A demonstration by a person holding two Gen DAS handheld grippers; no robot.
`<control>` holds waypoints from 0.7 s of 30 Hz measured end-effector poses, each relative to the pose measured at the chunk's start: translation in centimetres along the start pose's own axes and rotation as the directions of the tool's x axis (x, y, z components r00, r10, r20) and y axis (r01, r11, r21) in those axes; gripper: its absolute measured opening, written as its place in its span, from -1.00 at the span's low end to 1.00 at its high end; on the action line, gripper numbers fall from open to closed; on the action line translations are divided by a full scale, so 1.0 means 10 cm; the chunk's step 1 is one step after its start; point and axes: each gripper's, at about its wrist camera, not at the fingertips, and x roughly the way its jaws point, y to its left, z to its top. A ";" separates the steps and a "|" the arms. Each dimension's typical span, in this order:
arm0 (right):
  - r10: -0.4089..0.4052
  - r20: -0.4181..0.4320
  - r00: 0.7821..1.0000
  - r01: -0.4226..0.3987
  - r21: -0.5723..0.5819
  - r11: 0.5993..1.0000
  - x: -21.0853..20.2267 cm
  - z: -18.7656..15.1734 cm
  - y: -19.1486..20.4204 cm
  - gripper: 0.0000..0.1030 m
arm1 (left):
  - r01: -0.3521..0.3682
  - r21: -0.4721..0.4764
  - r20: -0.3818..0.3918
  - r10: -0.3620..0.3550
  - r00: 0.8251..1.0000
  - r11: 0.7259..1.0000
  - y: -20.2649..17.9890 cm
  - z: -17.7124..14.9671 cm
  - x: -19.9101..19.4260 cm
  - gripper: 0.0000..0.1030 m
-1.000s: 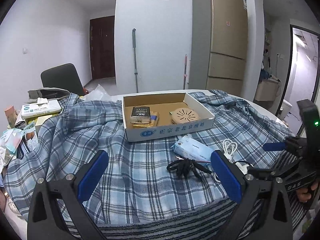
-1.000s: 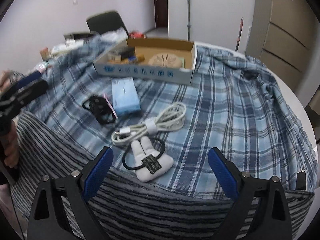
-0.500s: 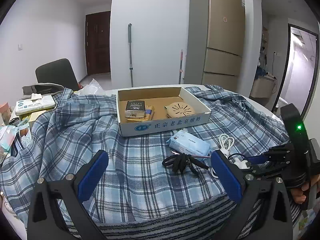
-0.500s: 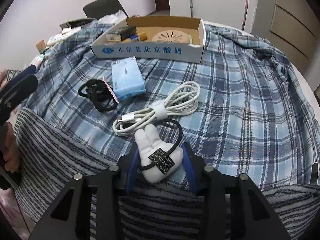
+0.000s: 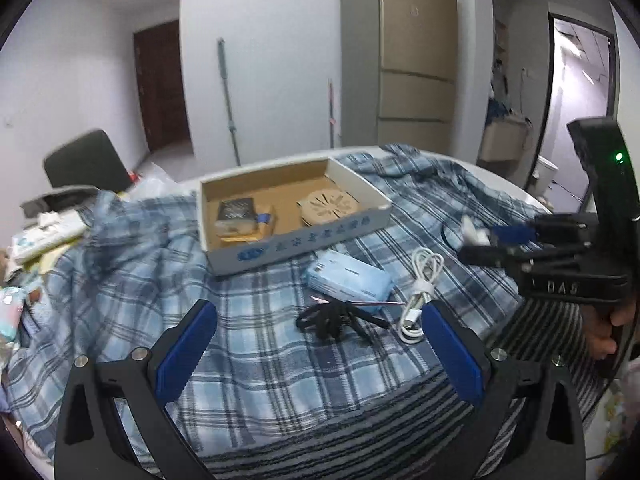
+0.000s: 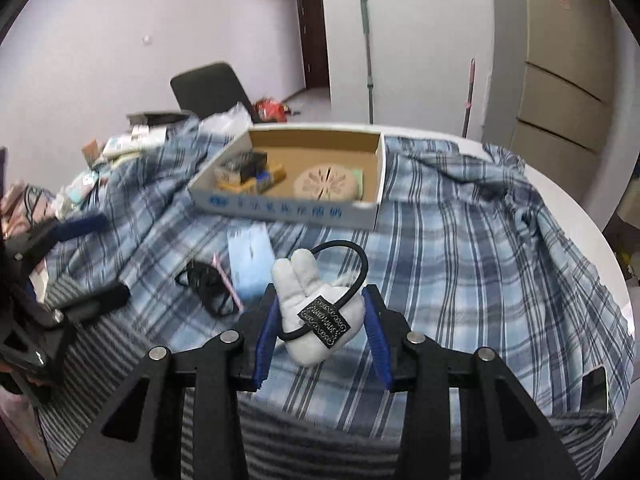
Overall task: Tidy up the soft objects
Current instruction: 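Grasp the white rabbit earphone case with the right gripper while the left grasps the black earphones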
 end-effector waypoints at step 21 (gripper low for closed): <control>0.049 0.003 0.999 -0.049 0.037 0.998 0.26 -0.07 -0.11 -0.22 | 0.143 0.021 -0.270 -0.132 0.954 0.989 0.03 0.06 0.91 0.28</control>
